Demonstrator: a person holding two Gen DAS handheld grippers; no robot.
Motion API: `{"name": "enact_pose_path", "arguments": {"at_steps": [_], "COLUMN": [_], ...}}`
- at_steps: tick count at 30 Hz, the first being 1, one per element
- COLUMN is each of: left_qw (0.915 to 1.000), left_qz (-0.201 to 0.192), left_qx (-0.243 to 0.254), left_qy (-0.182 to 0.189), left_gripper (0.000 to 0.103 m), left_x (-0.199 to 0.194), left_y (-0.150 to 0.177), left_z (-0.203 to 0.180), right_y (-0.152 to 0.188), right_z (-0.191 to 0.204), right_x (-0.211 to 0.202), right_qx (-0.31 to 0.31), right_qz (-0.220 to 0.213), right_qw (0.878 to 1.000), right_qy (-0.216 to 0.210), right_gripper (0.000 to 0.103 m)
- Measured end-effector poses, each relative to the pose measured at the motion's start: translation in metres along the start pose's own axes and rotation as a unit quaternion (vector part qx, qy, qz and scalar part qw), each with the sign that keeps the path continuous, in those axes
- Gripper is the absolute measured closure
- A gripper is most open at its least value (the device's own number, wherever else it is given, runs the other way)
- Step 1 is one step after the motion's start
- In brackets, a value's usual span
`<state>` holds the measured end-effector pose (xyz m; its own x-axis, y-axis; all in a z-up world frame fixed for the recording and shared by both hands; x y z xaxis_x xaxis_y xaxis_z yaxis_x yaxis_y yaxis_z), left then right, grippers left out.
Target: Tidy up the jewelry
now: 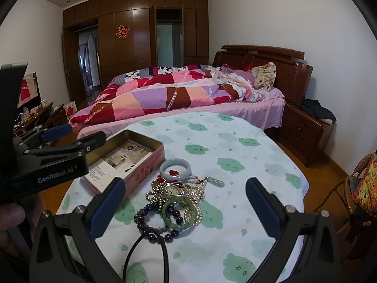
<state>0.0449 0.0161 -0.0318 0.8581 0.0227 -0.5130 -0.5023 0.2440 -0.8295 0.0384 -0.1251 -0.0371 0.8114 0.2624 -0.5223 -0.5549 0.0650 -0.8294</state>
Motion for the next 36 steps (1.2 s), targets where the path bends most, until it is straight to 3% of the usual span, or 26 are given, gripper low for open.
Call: {"name": "enact_pose_path", "arguments": {"at_steps": [36], "left_qw": [1.0000], "left_qz": [0.002], "left_qx": [0.003], "left_qy": [-0.001], "left_gripper": [0.021], "left_x": [0.0011], "left_y": [0.0002], "left_z": [0.0012], "right_y": [0.0028], "right_z": [0.0026], "right_x": [0.0011], "right_qx": [0.000], "right_qz": [0.001], "right_qw": [1.000], "right_qy": [0.000], "right_gripper": [0.000]}}
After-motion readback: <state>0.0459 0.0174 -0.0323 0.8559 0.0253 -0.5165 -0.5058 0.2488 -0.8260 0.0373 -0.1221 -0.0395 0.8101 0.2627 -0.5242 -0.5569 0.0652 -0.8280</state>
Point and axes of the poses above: each gripper's, at about its wrist camera, not at the fingertips, and x roughly the way its jaws point, z to its left, y to its underside, the point moved 5 cm from there along x, roughly the way its jaws point, and after that the axes turned 14 degrees about x, right-handed, at the moved point
